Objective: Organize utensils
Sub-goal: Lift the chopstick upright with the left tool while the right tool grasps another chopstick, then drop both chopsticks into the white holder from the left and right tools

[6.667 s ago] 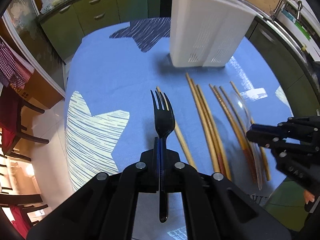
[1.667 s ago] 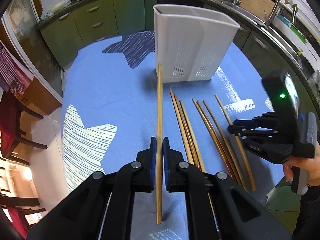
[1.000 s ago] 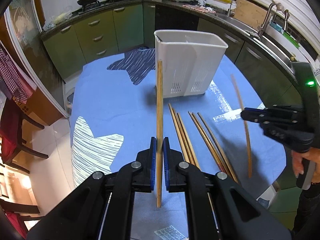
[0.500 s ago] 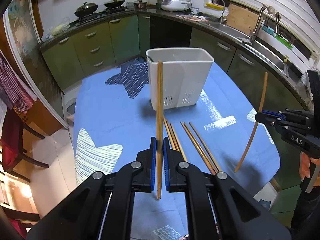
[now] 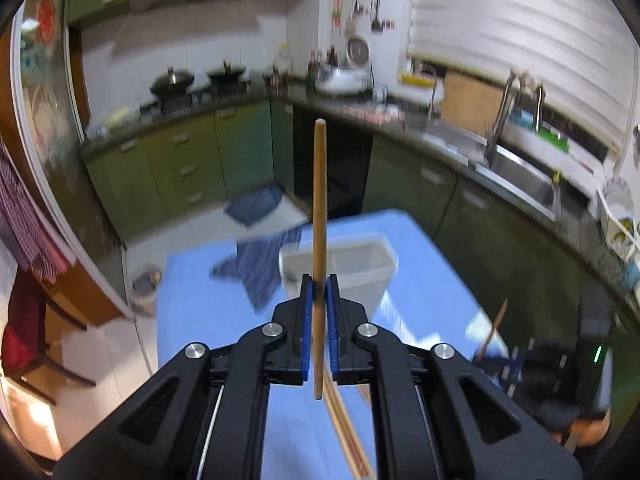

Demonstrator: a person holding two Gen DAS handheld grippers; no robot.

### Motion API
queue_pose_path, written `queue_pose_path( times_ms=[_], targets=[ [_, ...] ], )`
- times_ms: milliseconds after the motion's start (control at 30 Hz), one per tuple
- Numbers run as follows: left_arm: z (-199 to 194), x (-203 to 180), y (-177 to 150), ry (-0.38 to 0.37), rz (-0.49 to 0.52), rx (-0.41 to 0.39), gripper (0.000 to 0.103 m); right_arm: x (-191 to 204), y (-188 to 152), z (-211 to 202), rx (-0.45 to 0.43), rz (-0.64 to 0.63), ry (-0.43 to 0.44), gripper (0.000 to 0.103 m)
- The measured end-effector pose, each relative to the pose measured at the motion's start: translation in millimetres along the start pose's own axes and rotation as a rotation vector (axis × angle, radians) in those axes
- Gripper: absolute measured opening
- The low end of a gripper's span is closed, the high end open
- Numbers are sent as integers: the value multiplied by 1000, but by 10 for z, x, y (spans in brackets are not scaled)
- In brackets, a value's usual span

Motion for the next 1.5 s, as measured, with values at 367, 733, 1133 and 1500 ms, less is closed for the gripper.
queue_pose_path(
  times_ms=[367,733,1133,1500],
  targets=[
    [511,131,789,85,-60,-182,7,-13,-29,-30,-6,5,6,7],
    [1166,95,322,67,-33,-13,7,-12,87,-99,-23,6,5,7],
    [786,199,-98,22,-62,2,21,176,893,-667,-223,30,38,7],
    [359,301,-419,29,-45,13,21,365,2127,-757,-448,96,-11,7]
  ],
)
Point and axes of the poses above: each gripper's, at about its wrist camera, not at the fingertips, and z roughly the way its jaws point, x to its left, y to its top, the point moved 8 cm from there along z, roughly the way its jaws point, and after that the axes turned 4 degrees about z, right-handed, at the moved point
